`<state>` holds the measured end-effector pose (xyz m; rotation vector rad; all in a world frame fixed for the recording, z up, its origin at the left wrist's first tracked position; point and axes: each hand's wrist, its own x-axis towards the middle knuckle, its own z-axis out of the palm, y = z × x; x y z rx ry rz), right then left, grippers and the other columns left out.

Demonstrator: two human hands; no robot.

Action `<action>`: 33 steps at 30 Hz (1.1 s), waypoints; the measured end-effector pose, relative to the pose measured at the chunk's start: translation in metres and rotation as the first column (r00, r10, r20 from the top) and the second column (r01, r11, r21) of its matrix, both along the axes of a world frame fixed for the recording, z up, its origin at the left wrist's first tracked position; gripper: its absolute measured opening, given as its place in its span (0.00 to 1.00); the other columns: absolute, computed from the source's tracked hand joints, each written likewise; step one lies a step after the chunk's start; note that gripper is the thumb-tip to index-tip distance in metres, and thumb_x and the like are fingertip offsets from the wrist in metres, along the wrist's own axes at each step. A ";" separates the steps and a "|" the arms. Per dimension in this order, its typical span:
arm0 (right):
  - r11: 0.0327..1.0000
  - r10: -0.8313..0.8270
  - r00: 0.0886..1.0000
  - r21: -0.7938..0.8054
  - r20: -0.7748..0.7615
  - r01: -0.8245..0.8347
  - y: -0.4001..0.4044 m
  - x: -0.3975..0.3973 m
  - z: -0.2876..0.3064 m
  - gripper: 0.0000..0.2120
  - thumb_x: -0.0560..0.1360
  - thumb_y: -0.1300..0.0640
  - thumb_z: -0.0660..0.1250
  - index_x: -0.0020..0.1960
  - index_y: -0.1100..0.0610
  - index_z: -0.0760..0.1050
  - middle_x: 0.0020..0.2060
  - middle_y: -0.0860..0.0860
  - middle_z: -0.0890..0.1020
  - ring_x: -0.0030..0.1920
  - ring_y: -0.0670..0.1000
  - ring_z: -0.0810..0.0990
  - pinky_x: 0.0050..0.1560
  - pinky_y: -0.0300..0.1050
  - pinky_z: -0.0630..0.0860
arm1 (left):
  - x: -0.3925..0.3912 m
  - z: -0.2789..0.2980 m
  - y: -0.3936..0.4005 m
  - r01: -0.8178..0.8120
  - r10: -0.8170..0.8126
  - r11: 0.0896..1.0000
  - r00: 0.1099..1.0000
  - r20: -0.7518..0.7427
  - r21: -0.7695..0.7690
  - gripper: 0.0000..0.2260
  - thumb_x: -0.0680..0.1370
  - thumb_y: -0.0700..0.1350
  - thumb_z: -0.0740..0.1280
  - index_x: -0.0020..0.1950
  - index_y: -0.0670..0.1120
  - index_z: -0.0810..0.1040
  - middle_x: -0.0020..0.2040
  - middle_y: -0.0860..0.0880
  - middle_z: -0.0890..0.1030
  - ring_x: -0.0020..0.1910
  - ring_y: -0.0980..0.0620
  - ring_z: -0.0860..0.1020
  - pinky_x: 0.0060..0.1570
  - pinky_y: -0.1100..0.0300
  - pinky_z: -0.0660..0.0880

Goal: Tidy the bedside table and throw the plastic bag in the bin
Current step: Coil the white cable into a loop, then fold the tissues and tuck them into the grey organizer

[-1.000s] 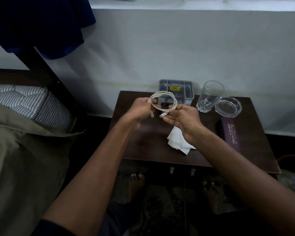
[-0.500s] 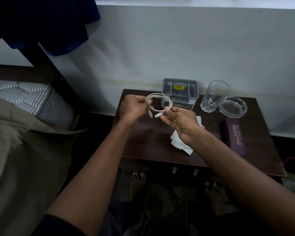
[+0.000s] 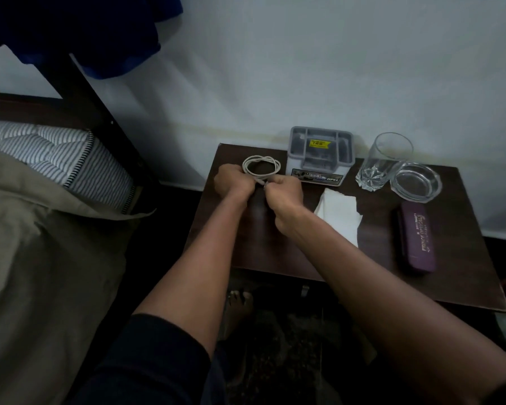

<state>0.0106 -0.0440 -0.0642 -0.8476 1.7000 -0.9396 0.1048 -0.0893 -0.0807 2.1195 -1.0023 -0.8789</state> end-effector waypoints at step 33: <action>0.981 0.180 0.758 0.062 -0.627 -0.182 0.036 -0.190 0.001 0.20 0.71 0.61 0.76 0.62 0.55 0.81 0.58 0.55 0.85 0.61 0.59 0.82 0.52 0.43 0.73 | -0.118 0.053 0.057 0.736 -0.758 0.642 0.568 0.320 0.214 0.09 0.76 0.49 0.75 0.56 0.54 0.88 0.56 0.51 0.87 0.57 0.48 0.84 0.60 0.49 0.81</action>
